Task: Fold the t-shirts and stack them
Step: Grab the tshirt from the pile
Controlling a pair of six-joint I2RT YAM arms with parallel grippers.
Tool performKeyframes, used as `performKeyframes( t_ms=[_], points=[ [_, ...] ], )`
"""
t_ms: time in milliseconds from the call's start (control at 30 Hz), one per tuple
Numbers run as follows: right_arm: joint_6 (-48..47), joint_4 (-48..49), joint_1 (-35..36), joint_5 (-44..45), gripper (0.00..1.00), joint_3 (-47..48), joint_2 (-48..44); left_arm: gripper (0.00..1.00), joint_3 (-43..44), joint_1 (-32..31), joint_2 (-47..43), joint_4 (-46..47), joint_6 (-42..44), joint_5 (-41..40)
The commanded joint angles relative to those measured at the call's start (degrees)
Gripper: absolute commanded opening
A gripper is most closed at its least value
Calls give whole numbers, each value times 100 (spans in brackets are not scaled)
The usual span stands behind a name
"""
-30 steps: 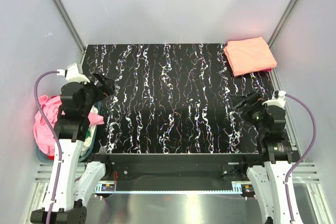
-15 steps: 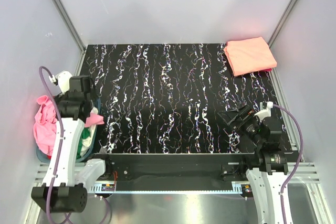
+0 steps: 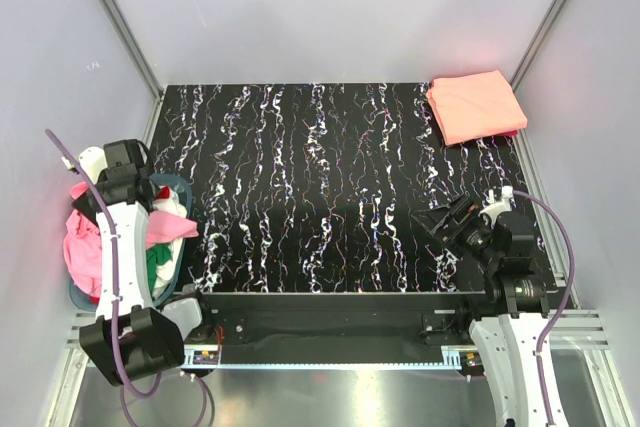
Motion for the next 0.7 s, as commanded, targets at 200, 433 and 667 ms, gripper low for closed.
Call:
performKeyframes(
  t_ms=[200, 433, 667],
  points=[
    [-310, 107, 19, -26, 99, 135, 251, 96, -74, 598, 374, 390, 1, 921],
    [-451, 107, 19, 97, 96, 240, 471, 0, -75, 661, 313, 470, -52, 1184],
    [-451, -235, 19, 650, 93, 758, 576, 0, 1408, -917, -172, -171, -675, 685]
  ],
)
